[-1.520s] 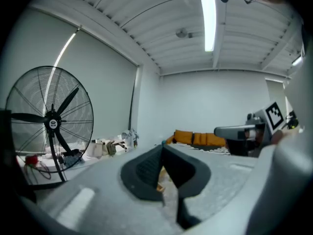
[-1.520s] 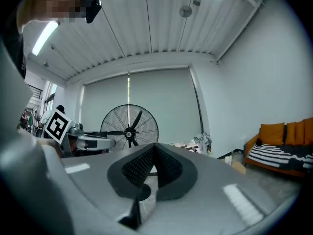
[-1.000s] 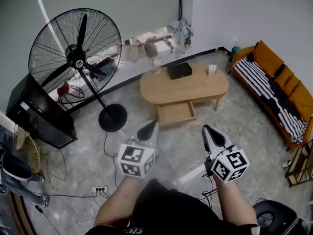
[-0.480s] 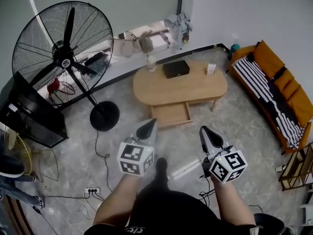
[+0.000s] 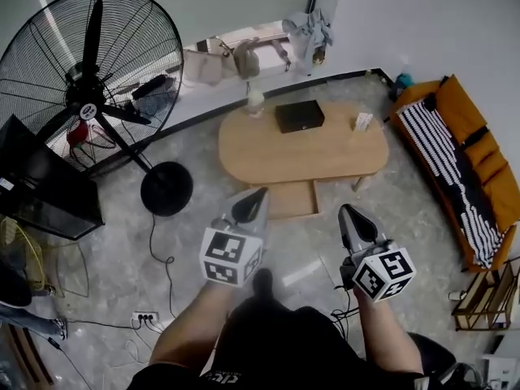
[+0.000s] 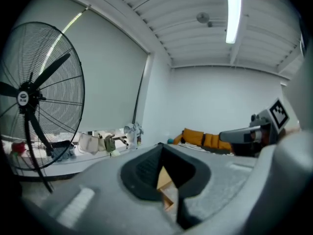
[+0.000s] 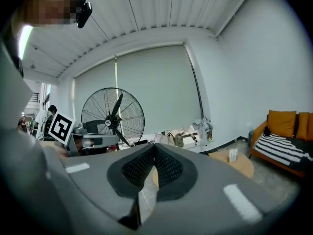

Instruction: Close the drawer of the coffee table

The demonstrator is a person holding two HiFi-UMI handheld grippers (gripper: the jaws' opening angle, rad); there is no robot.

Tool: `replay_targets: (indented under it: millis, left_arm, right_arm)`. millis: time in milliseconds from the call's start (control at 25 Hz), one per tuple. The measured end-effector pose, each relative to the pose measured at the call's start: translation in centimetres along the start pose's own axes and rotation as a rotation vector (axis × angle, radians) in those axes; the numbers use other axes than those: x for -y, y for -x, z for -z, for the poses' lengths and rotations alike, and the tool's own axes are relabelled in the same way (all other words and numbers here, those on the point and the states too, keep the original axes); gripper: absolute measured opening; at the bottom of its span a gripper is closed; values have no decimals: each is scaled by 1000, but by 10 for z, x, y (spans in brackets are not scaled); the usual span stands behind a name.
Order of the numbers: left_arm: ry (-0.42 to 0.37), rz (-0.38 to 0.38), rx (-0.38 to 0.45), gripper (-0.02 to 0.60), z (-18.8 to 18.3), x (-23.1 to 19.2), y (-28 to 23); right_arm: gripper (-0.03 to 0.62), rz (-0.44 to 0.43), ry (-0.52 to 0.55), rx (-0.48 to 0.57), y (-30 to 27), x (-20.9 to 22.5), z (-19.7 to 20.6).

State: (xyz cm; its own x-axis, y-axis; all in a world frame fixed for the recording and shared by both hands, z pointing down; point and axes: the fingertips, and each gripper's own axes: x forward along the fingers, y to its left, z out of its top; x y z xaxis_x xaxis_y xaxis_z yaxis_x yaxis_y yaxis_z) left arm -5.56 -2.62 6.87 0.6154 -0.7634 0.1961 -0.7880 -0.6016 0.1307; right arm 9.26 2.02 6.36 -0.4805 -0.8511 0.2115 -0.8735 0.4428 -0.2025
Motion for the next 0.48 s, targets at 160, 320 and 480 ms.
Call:
replay_targets:
  millis: [160, 320, 480]
  left_arm:
    - [-8, -1, -33, 3, 9, -13, -37]
    - [-17, -18, -58, 3, 22, -18, -65]
    - [-26, -44, -68, 3, 47, -15, -89]
  right_arm:
    - [3, -17, 25, -20, -34, 24, 6]
    - [3, -43, 35, -29, -54, 48, 18]
    - [5, -72, 41, -43, -66, 78, 50]
